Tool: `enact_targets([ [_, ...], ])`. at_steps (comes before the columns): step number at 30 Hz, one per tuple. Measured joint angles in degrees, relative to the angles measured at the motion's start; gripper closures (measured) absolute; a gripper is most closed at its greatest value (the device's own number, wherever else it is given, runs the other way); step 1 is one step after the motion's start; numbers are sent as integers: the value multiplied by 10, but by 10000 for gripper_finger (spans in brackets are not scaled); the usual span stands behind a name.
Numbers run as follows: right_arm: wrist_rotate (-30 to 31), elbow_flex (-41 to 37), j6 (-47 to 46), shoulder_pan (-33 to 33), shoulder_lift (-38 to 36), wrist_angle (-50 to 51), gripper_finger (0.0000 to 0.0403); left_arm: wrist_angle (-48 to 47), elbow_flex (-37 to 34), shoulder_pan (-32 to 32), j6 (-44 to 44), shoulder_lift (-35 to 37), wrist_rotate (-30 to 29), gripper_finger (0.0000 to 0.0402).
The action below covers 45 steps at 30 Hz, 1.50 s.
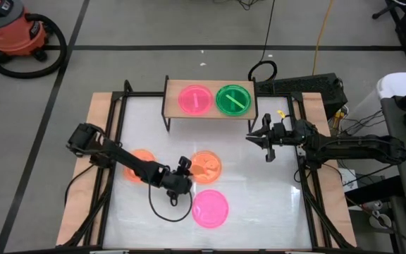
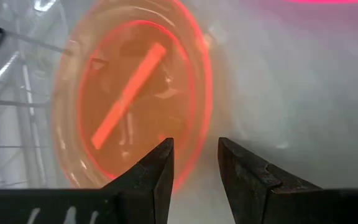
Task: Place and stack plates onto a shelf
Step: Stack the right orange plate on top of the pink plate on the shelf
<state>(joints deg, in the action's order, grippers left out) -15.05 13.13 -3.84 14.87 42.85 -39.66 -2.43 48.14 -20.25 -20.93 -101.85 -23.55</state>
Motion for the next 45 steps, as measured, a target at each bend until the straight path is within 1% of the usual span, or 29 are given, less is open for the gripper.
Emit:
enact_targets([
  [6,0,0,0,0,0,0,358,36,2,15,-26,-25,-2,271],
  [8,0,0,0,0,0,1,358,41,2,16,-32,-31,-9,279],
  [10,0,0,0,0,0,2,358,43,2,15,-39,-34,-17,299],
  [16,0,0,0,0,0,2,358,39,1,7,-52,-31,-25,388],
  [21,0,0,0,0,0,2,358,34,6,-1,-67,-6,-50,395],
  [25,0,0,0,0,0,3,358,13,8,-10,-94,58,-94,396],
  [28,0,0,0,0,0,3,358,-25,6,-8,-122,124,-131,396],
  [31,1,0,0,0,0,2,358,-25,9,10,-171,194,-140,397],
  [34,1,0,0,0,-1,0,358,-13,9,51,-223,257,-141,397],
  [36,1,0,0,0,-1,-4,358,-13,8,89,-250,290,-132,397],
  [38,2,0,0,0,0,-4,358,-5,9,138,-268,309,-93,398],
  [39,2,0,1,0,0,-6,358,-12,11,165,-270,315,-62,398],
  [42,2,0,2,0,-1,-8,358,-56,36,245,-266,314,30,398],
  [43,3,0,2,0,-1,-8,358,-72,49,265,-264,310,47,398],
  [45,3,0,2,0,-1,-8,358,-92,83,297,-256,293,58,398],
])
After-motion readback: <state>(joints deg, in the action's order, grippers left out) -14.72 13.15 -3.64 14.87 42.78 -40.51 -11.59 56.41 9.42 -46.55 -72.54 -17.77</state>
